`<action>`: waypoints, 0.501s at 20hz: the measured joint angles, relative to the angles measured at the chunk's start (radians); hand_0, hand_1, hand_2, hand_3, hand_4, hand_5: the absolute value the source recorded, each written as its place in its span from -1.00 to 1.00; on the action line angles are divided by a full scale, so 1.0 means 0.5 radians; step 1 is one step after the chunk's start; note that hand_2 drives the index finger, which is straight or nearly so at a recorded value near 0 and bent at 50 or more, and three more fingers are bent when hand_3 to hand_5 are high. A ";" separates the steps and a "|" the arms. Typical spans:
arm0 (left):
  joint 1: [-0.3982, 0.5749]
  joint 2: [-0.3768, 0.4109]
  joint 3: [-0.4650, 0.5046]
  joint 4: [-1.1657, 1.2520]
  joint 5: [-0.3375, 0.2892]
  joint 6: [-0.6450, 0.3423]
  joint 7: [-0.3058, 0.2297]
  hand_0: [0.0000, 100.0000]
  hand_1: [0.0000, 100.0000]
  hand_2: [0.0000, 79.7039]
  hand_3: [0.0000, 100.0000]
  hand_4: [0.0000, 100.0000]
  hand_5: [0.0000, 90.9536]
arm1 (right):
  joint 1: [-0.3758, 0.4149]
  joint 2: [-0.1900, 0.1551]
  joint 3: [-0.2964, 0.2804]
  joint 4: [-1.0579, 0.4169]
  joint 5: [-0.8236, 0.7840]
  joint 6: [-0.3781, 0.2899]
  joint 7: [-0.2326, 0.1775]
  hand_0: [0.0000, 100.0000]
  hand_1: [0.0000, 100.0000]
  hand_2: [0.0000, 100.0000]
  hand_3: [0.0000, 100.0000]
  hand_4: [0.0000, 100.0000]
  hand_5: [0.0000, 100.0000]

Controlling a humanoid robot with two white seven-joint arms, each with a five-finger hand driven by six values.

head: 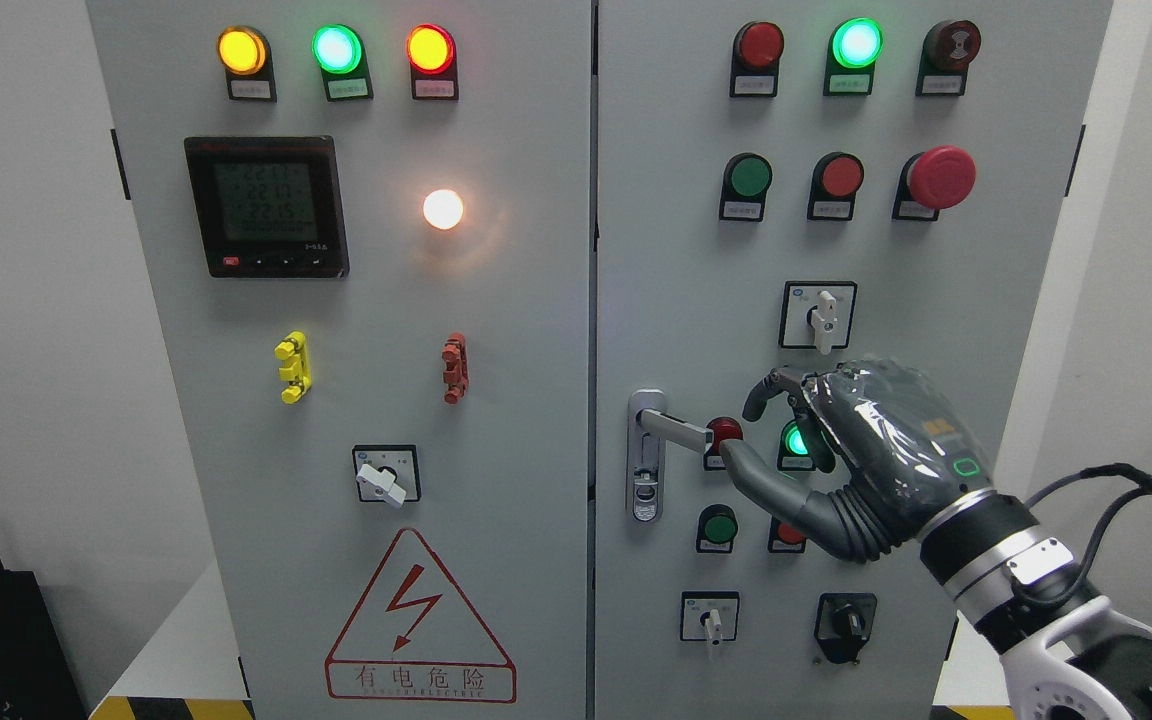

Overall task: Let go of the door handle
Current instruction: 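Position the right hand fingers over the silver latch handle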

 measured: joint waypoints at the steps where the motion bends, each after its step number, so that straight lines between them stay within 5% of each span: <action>1: 0.000 0.000 0.000 0.000 0.000 0.000 0.000 -0.76 -0.22 -1.00 -1.00 -1.00 -1.00 | -0.005 0.003 0.003 0.003 -0.001 0.001 0.000 -0.26 -0.71 -0.11 1.00 1.00 1.00; 10: 0.000 0.000 0.000 0.000 0.000 0.000 0.000 -0.76 -0.22 -1.00 -1.00 -1.00 -1.00 | -0.035 0.039 0.020 0.044 -0.005 0.016 -0.003 -0.27 -0.69 -0.11 1.00 1.00 1.00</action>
